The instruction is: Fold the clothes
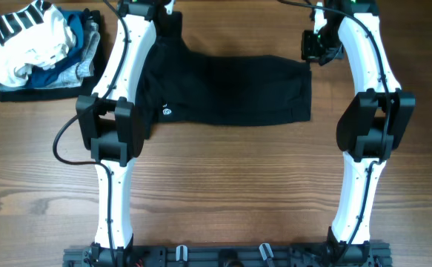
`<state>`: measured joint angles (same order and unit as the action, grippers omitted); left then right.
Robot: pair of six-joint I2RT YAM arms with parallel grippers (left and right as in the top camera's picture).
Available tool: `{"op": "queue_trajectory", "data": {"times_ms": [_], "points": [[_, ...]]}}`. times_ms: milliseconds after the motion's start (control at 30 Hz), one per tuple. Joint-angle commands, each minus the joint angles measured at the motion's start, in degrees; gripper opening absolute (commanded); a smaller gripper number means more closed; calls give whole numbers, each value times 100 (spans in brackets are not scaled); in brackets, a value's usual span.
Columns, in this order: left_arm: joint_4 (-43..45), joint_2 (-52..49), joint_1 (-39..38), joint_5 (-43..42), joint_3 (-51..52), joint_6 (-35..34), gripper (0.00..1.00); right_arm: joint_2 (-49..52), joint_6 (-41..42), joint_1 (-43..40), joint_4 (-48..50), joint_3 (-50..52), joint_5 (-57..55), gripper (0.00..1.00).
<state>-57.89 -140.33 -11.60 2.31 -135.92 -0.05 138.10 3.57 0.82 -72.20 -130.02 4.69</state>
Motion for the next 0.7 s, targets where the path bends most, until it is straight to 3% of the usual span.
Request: {"op": "queue_trajectory", "data": {"times_ms": [0, 400, 667], "points": [[-428, 151, -44, 74, 15, -345, 4, -345, -4, 133, -83, -120, 72, 4], [-1300, 964, -245, 74, 15, -822, 4, -1110, 264, 138, -1036, -118, 142, 5], [-2566, 1027, -271, 52, 17, -1375, 4, -1110, 260, 205, -1377, -118, 487, 4]]}}
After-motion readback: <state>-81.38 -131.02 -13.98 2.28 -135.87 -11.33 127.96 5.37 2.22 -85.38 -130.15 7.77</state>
